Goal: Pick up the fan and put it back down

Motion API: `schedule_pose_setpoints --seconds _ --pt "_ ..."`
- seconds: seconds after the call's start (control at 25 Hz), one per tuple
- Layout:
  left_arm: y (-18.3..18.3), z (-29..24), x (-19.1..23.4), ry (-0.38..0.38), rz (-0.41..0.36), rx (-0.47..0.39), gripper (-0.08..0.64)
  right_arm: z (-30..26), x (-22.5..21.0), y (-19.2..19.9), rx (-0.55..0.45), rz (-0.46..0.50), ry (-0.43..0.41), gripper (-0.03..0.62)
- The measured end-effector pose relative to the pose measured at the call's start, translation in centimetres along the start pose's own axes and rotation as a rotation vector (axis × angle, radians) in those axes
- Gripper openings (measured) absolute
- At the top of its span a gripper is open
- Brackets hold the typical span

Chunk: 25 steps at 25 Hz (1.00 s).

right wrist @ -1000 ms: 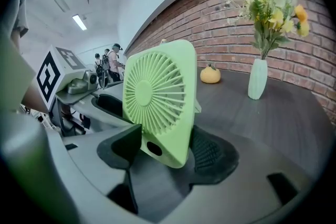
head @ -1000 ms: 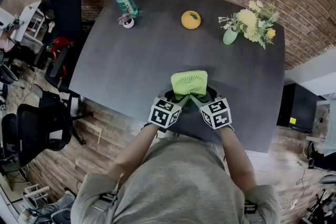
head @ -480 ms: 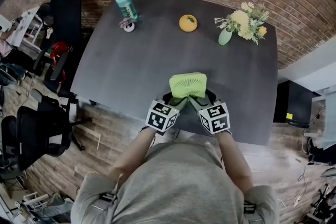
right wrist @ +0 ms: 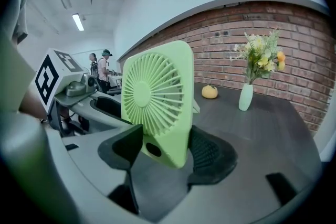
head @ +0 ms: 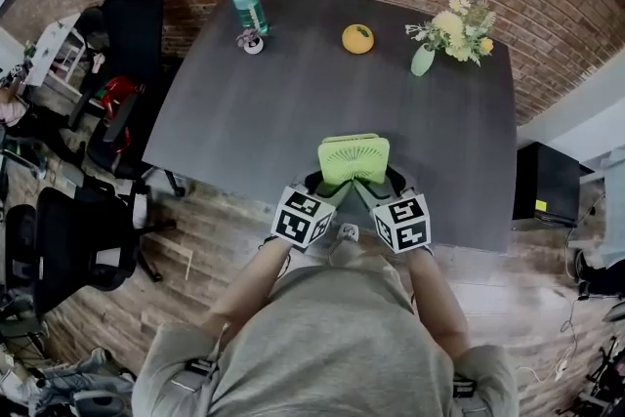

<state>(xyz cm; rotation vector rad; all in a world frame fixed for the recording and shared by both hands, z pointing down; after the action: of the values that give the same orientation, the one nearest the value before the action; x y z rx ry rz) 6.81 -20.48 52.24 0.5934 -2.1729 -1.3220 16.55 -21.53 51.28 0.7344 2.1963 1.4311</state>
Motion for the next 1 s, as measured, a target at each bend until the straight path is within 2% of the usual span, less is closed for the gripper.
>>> schedule_pose_setpoints --seconds 0.72,1.0 --pt "4.9 12.7 -3.7 0.047 -0.059 -0.034 0.204 6.6 12.9 2.2 -0.06 0.01 0.061 0.278" --pt "6.6 17.5 -5.8 0.039 -0.079 -0.039 0.203 9.5 17.5 3.2 -0.084 0.003 0.058 0.278"
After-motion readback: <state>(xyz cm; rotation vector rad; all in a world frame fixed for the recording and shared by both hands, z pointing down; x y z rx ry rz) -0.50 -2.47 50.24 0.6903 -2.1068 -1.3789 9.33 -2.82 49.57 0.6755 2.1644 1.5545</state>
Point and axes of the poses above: the fingertips, and each gripper's own axes: z backward along the fingers, x to its left, y out of its underside, the point moved 4 cm from there along z, backward along the fingers, and after that the axes turned 8 degrees about -x, right-handed, at the moved point
